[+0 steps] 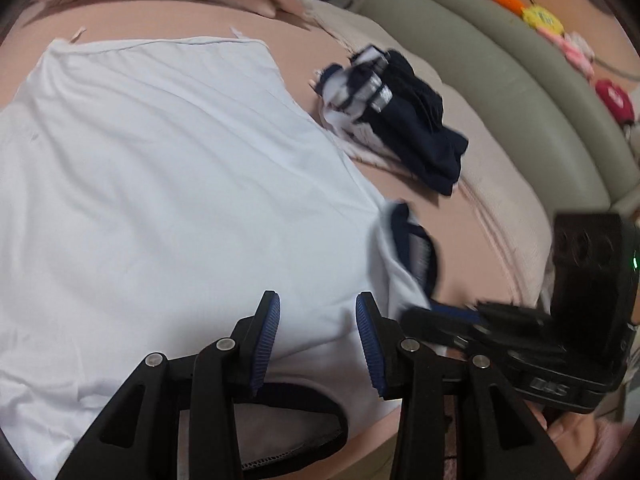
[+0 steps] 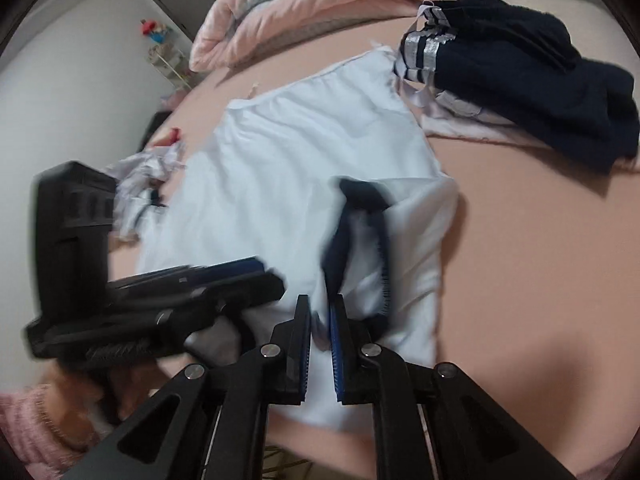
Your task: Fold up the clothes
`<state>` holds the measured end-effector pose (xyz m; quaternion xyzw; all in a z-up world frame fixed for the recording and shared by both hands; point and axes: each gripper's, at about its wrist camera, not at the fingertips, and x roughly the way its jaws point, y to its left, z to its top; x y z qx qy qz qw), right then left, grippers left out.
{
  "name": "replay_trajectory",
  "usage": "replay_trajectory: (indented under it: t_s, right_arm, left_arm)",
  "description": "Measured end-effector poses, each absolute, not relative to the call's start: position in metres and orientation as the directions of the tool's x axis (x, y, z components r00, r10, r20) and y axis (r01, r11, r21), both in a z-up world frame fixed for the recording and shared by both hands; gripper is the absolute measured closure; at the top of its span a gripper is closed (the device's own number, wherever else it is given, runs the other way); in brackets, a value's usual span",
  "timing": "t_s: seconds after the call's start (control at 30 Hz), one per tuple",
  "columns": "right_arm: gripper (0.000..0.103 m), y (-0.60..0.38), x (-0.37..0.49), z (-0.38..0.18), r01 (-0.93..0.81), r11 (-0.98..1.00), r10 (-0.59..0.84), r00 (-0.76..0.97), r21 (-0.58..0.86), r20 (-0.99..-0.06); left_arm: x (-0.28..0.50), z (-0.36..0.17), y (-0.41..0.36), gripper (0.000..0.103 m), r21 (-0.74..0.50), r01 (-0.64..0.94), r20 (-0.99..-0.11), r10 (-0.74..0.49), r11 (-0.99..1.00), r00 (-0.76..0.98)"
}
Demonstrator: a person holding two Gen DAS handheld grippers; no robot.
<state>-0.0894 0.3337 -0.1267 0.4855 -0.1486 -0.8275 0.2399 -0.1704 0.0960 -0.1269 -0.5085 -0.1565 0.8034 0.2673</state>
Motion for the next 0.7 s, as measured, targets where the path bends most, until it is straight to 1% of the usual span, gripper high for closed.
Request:
replay_trajectory:
  t_s: [0.07,0.1,0.17,0.2,0.27,0.3,0.37,0.43,0.5,0.53,0.63,0.7]
  right_arm:
    - [0.078,0.34,-0.081,-0.119,0.274,-0.819,-0.574,-0.424,0.504,-0.701]
    - [0.067,0.343,-0.077,-0.117,0.279,-0.817,-0.577,-0.433,0.505,-0.693]
    - [0.066,0.348,-0.074,-0.112,0.27,-0.805,-0.59,-0.458,0.529,-0.665]
    - [0.066,0.353,-0.073,-0.108,0.258,-0.793,-0.6,-0.484,0.552,-0.637]
    - [0.066,0.364,-0.071,-0.097,0.231,-0.777,-0.603,-0.543,0.586,-0.585]
    - [0.066,0.371,-0.073,-0.094,0.196,-0.797,-0.563,-0.586,0.572,-0.583]
    - [0.066,0.387,-0.078,-0.095,0.079,-0.841,-0.45,-0.653,0.535,-0.61]
    - [0.066,0.409,-0.079,-0.101,-0.072,-0.857,-0.331,-0.683,0.51,-0.652]
    - [0.066,0.423,-0.085,-0.113,-0.203,-0.881,-0.214,-0.635,0.427,-0.743]
    - [0.066,0.425,-0.09,-0.122,-0.232,-0.895,-0.187,-0.583,0.382,-0.791]
    - [0.066,0.406,-0.103,-0.143,-0.172,-0.906,-0.269,-0.469,0.386,-0.841]
    - [0.066,0.383,-0.11,-0.152,-0.095,-0.93,-0.286,-0.415,0.354,-0.864]
  left_arm:
    - [-0.176,-0.127,0.098,0.067,-0.588,-0.269,-0.692,0.647,-0.763,-0.32]
    - [-0.178,-0.125,0.101,0.067,-0.618,-0.275,-0.667,0.676,-0.736,-0.312]
    - [-0.18,-0.12,0.109,0.067,-0.674,-0.288,-0.613,0.733,-0.68,-0.295]
    - [-0.18,-0.116,0.115,0.067,-0.67,-0.303,-0.611,0.735,-0.678,-0.292]
    - [-0.18,-0.11,0.129,0.067,-0.633,-0.342,-0.634,0.719,-0.694,-0.285]
    - [-0.181,-0.108,0.137,0.067,-0.602,-0.365,-0.656,0.7,-0.71,-0.28]
    - [-0.18,-0.109,0.149,0.067,-0.566,-0.388,-0.685,0.677,-0.727,-0.27]
    - [-0.18,-0.11,0.161,0.067,-0.532,-0.409,-0.711,0.654,-0.741,-0.26]
    - [-0.175,-0.111,0.169,0.067,-0.524,-0.438,-0.711,0.658,-0.73,-0.247]
    - [-0.173,-0.112,0.174,0.067,-0.516,-0.45,-0.716,0.655,-0.729,-0.24]
    - [-0.17,-0.12,0.179,0.067,-0.489,-0.44,-0.744,0.623,-0.754,-0.241]
    - [-0.17,-0.127,0.175,0.067,-0.481,-0.417,-0.757,0.606,-0.771,-0.246]
